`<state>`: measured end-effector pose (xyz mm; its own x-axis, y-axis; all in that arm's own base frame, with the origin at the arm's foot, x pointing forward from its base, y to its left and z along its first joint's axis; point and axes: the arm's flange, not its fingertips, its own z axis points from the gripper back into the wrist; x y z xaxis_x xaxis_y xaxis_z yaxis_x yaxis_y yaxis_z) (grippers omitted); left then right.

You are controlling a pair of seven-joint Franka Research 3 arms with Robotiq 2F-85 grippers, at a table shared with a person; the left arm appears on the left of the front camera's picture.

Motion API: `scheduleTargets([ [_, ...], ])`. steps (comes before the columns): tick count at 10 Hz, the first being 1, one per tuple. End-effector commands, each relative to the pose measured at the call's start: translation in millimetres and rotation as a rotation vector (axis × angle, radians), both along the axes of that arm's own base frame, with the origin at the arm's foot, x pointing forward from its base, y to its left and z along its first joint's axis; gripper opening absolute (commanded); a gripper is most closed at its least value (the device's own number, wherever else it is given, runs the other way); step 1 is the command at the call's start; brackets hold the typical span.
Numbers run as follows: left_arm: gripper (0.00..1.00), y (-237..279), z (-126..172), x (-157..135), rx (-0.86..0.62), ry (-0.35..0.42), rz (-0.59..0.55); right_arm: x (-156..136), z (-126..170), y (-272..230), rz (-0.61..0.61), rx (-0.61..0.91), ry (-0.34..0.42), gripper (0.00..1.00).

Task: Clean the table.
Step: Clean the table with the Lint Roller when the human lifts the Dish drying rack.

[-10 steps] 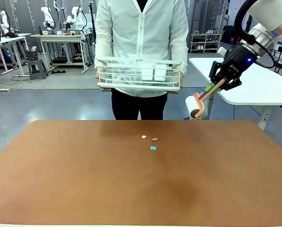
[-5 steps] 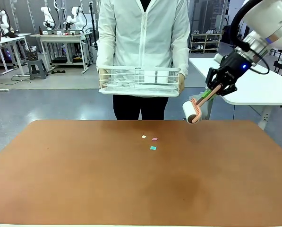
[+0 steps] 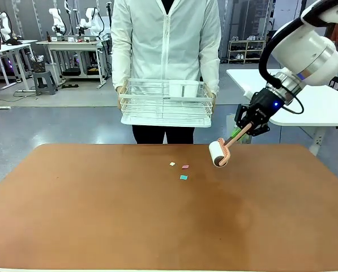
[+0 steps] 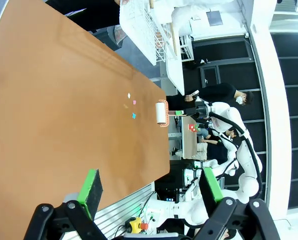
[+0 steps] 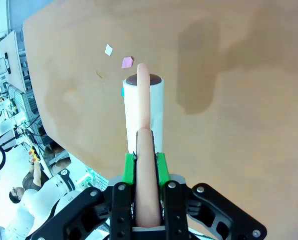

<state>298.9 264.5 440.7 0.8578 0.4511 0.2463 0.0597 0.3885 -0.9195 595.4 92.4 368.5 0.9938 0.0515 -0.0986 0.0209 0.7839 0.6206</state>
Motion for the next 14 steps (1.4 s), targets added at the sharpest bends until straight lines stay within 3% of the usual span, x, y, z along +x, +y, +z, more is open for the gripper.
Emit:
scheduleTargets([
  [1, 1.0, 1.6, 2.1, -2.1, -0.005, -0.011, 0.003, -4.2, -6.1, 9.0, 0.011, 0.019, -0.006, 0.21],
  [6, 1.0, 1.6, 2.1, -2.1, -0.005, -0.011, 0.003, 0.7, -39.1, 15.9, -0.012, -0.016, -0.022, 0.21],
  [14, 1.0, 1.6, 2.1, -2.1, -0.005, -0.011, 0.003, 0.0, -103.1, 42.8, -0.026, -0.007, 0.088, 0.21],
])
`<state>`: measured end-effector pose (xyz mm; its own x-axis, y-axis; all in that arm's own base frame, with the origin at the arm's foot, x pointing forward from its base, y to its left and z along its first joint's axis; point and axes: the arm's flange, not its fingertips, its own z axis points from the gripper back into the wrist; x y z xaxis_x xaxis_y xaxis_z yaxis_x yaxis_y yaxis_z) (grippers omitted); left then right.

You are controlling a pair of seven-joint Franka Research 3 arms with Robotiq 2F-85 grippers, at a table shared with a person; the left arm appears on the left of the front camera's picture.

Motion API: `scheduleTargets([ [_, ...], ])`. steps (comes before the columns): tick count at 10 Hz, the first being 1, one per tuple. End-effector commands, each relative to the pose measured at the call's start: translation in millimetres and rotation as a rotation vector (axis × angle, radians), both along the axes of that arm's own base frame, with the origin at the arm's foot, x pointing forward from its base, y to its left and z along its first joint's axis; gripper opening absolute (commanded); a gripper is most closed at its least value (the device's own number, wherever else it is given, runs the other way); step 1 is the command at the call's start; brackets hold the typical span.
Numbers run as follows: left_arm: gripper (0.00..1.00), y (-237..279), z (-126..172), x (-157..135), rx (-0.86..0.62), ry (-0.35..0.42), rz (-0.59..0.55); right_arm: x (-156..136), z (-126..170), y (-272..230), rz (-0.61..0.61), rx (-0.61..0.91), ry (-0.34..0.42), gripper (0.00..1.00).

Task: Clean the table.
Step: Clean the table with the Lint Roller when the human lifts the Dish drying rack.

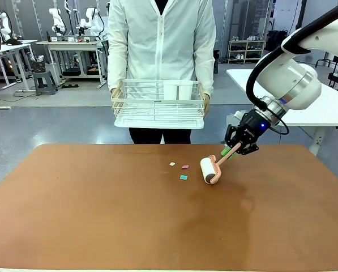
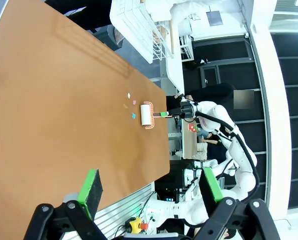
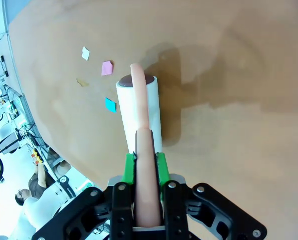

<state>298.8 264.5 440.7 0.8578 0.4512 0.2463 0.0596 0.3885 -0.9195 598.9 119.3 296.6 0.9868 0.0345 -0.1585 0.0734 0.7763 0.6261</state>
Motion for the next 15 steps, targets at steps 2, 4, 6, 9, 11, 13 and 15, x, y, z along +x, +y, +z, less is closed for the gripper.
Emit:
scheduleTargets([
  [2, 1.0, 1.6, 2.1, -2.1, -0.005, -0.011, 0.003, -5.5, -28.4, 42.8, -0.049, -0.012, 0.045, 0.21],
  [4, 1.0, 1.6, 2.1, -2.1, -0.005, -0.011, 0.003, -9.7, -23.4, 82.1, -0.043, -0.011, 0.037, 0.21],
  [6, 1.0, 1.6, 2.1, -2.1, -0.005, -0.011, 0.003, -14.3, -28.7, 123.6, -0.02, -0.025, 0.027, 0.21],
  [9, 1.0, 1.6, 2.1, -2.1, -0.005, -0.011, 0.003, -19.0, -29.3, 163.9, 0.014, 0.002, 0.011, 0.21],
  [11, 1.0, 1.6, 2.1, -2.1, -0.005, -0.011, 0.003, -16.7, -22.9, 181.5, 0.035, 0.04, -0.002, 0.21],
  [13, 1.0, 1.6, 2.1, -2.1, -0.005, -0.011, 0.003, -11.1, -20.0, 195.3, 0.032, 0.062, 0.019, 0.21],
  [15, 1.0, 1.6, 2.1, -2.1, -0.005, -0.011, 0.003, -7.4, -10.3, 212.1, 0.058, 0.103, 0.004, 0.21],
])
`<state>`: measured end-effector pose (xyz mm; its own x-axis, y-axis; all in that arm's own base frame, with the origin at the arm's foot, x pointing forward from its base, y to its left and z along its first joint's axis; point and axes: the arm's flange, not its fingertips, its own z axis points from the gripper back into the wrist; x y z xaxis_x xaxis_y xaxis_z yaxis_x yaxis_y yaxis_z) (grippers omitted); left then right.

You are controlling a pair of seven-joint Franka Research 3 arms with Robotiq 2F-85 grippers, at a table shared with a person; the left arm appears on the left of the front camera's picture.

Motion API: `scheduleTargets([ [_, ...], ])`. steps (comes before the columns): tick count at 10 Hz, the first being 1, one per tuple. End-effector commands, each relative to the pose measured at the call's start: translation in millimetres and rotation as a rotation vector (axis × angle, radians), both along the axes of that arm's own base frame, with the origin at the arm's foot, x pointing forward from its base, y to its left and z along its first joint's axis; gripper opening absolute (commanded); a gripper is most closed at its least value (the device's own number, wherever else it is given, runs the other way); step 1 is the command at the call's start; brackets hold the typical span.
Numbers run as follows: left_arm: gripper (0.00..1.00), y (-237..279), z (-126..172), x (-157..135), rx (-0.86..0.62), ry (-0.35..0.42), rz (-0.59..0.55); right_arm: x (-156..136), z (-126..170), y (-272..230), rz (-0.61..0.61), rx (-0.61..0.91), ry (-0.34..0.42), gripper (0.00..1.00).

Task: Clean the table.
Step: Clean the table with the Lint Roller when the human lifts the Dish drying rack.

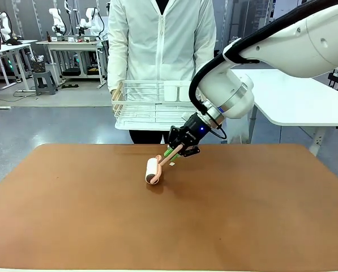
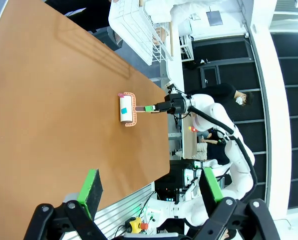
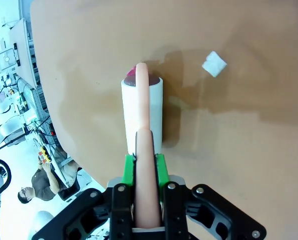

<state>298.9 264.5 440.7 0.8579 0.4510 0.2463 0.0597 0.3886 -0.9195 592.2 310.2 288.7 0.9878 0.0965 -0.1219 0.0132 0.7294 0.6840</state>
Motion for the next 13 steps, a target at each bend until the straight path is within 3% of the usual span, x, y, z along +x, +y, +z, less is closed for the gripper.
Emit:
scheduleTargets([
  [1, 1.0, 1.7, 2.1, -2.2, -0.005, -0.011, 0.004, 1.0, 3.0, 29.8, 0.004, 0.038, 0.033, 0.21],
  [7, 1.0, 1.7, 2.1, -2.2, -0.005, -0.011, 0.004, -6.4, 55.3, 14.3, -0.048, 0.092, -0.069, 0.21],
  [9, 1.0, 1.7, 2.1, -2.2, -0.005, -0.011, 0.004, -13.5, 78.8, -23.5, -0.047, 0.073, -0.076, 0.21],
  [13, 1.0, 1.7, 2.1, -2.2, -0.005, -0.011, 0.004, -9.0, 91.9, -148.1, -0.044, 0.037, -0.048, 0.21],
])
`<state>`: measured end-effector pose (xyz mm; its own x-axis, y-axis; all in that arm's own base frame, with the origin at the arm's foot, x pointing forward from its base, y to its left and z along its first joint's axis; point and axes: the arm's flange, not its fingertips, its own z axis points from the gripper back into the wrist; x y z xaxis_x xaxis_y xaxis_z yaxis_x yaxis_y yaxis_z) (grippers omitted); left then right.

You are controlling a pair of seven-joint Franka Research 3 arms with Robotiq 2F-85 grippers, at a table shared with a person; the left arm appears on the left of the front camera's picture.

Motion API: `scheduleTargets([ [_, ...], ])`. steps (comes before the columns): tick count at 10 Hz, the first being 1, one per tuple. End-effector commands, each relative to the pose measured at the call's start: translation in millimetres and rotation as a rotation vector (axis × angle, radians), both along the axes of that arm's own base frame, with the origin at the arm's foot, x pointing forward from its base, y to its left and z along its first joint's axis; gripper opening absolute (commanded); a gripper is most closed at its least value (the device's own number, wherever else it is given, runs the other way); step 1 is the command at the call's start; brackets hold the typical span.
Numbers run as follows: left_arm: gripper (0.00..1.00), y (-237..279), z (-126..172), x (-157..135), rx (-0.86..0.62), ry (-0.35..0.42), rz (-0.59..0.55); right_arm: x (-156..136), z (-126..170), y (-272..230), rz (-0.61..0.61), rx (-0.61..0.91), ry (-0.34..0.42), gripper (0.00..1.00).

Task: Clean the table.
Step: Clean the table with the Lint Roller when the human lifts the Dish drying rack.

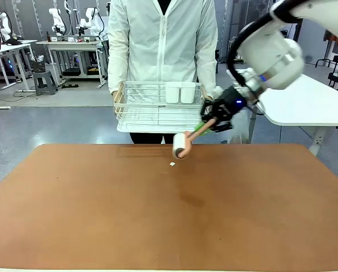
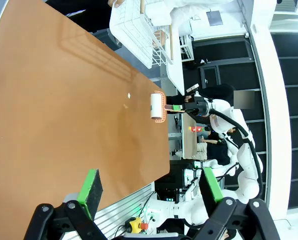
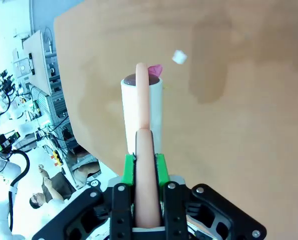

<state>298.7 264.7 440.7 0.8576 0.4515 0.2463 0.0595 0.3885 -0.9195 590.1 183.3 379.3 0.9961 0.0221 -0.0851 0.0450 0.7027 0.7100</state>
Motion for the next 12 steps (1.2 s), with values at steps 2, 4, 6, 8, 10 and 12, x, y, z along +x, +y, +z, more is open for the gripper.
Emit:
scheduleTargets([
  [2, 1.0, 1.5, 2.1, -2.0, -0.005, -0.011, 0.003, -4.9, 4.1, -76.5, 0.008, -0.035, -0.025, 0.21],
  [4, 1.0, 1.5, 2.1, -2.0, -0.005, -0.011, 0.003, -5.8, 10.3, -123.2, 0.047, -0.132, -0.052, 0.21],
  [6, 1.0, 1.5, 2.1, -2.0, -0.005, -0.011, 0.003, -1.0, 11.6, -146.3, 0.04, -0.14, -0.053, 0.21],
  [8, 1.0, 1.5, 2.1, -2.0, -0.005, -0.011, 0.003, 2.4, 8.3, -151.1, 0.014, -0.158, -0.043, 0.21],
  [10, 1.0, 1.5, 2.1, -2.0, -0.005, -0.011, 0.003, 2.4, 8.3, -151.1, 0.014, -0.158, -0.043, 0.21],
  [12, 1.0, 1.5, 2.1, -2.0, -0.005, -0.011, 0.003, 2.4, 8.3, -151.1, 0.014, -0.158, -0.043, 0.21],
])
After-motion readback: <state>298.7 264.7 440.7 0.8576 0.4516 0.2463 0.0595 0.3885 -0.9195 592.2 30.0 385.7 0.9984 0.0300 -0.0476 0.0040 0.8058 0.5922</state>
